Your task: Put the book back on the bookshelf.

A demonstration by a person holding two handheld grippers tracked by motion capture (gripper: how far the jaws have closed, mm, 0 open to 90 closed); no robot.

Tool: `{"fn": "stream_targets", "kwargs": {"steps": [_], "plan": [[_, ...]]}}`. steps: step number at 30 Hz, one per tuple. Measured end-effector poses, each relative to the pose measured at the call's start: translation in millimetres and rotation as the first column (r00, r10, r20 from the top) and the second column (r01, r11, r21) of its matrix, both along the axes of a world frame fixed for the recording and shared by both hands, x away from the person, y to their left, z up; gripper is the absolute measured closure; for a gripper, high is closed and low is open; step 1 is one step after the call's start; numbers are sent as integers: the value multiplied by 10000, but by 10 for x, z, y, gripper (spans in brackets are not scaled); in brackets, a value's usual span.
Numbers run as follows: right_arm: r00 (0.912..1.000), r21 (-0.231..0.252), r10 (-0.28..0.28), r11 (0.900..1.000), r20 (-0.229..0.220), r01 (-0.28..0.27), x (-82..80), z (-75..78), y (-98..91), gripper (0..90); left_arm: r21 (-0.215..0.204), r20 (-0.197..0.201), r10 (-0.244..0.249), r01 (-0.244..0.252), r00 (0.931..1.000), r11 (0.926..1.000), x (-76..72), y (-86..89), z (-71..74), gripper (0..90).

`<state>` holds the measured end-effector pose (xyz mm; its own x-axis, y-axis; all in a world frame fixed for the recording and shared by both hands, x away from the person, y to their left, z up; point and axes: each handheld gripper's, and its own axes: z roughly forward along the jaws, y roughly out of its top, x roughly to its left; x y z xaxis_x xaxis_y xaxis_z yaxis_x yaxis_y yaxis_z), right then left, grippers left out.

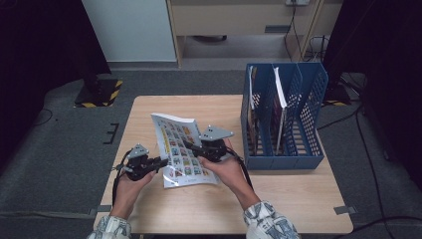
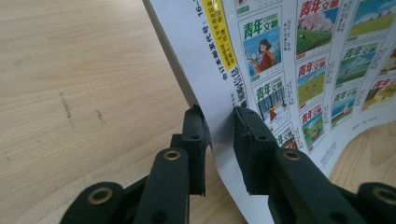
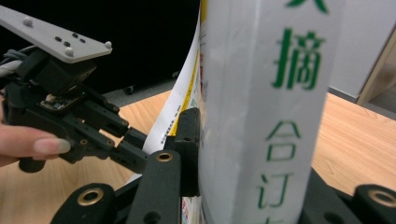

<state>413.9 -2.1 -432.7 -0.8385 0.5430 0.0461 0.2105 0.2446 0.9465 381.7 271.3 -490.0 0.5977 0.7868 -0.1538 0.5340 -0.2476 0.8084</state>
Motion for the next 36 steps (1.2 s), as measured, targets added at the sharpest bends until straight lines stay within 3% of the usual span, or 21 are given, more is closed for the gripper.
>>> {"fn": "stream_targets", "kwargs": {"steps": [6,10,12,16,23,27,28,29,32,36], "plan": [[9990,-103,441,9990,49,-441,-23,4,-41,676,274,319,-132,123,9994,9995,-25,-23,36,745],[9979,-111,629,9979,-184,-631,-8,-9,-32,599,314,480,-199,184,9986,9993,-36,-41,54,746],[9976,-251,668,9974,-188,-673,-4,-30,-5,625,397,561,-212,190,9982,9990,-43,-52,65,746],[9996,-87,288,9995,-60,-289,-1,-45,4,716,265,478,-219,206,9986,9994,-38,-37,58,746],[9998,152,-92,9998,-160,95,31,-58,-6,735,143,396,-149,143,9991,9998,-31,-31,40,741],[9999,249,-33,9997,-158,37,18,-47,-14,739,559,669,104,-141,9977,9983,-34,-54,31,698],[9999,276,6,9996,-163,-2,17,-42,-18,740,458,622,136,-165,9980,9988,-25,-64,19,667],[9998,332,62,9994,-173,-56,13,-34,-25,740,498,521,197,-223,9984,9985,-16,-68,8,563],[9999,404,43,9992,-91,-39,14,-17,-47,740,778,434,391,-424,9983,9961,0,-80,-34,388],[10000,606,13,9982,-53,-9,31,3,-89,740,1030,184,548,-564,9983,9931,27,-62,-93,239]]}}
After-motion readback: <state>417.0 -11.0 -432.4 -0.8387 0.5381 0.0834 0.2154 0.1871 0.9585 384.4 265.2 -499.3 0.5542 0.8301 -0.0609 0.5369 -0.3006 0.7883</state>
